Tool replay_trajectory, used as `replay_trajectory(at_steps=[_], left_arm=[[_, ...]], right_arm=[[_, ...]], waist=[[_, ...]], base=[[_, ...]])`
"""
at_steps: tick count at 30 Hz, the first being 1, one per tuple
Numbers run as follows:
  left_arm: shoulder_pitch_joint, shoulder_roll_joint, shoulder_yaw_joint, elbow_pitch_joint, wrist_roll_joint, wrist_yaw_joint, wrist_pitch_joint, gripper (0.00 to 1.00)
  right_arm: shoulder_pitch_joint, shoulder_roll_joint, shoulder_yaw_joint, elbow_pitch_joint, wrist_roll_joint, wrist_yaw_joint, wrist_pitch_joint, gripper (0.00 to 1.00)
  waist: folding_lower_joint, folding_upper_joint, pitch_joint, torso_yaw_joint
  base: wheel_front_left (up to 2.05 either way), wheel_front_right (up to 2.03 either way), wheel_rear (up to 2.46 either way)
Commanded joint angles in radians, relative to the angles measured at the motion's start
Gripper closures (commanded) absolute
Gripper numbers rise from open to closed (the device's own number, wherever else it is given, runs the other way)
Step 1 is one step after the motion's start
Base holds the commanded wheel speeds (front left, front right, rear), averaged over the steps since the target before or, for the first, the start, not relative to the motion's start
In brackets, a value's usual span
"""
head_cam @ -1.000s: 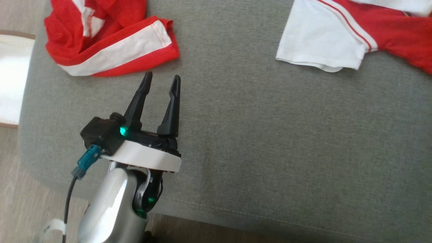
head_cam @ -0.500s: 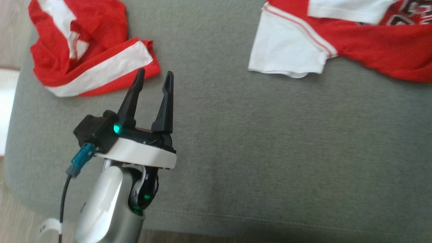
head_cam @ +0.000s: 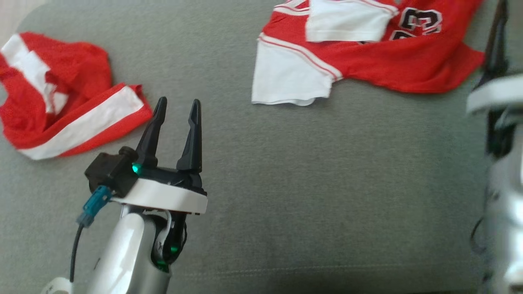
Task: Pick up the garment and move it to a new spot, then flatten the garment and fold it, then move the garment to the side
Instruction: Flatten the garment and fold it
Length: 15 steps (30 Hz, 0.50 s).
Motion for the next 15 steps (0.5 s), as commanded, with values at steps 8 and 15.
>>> replay_trajectory(at_steps=[8, 15], left_arm=[[-0.008, 0.008, 0.045, -0.028, 0.014, 0.001, -0.005, 0.00], [-0.105, 0.008, 0.005, 0.109, 0.076, -0.012, -0.005, 0.00]], right_arm=[[0.255, 0.093, 0.039, -0.288, 0.038, 0.007, 0.006, 0.00], [0.327, 0.102, 0.049, -0.433, 0.084, 0.007, 0.051, 0.00]], waist=[[0.0001, -0.0001, -0.003, -0.071], [0.0001, -0.0001, 0.039, -0.124]], base=[[0.00, 0.00, 0.00], [0.00, 0.00, 0.00]])
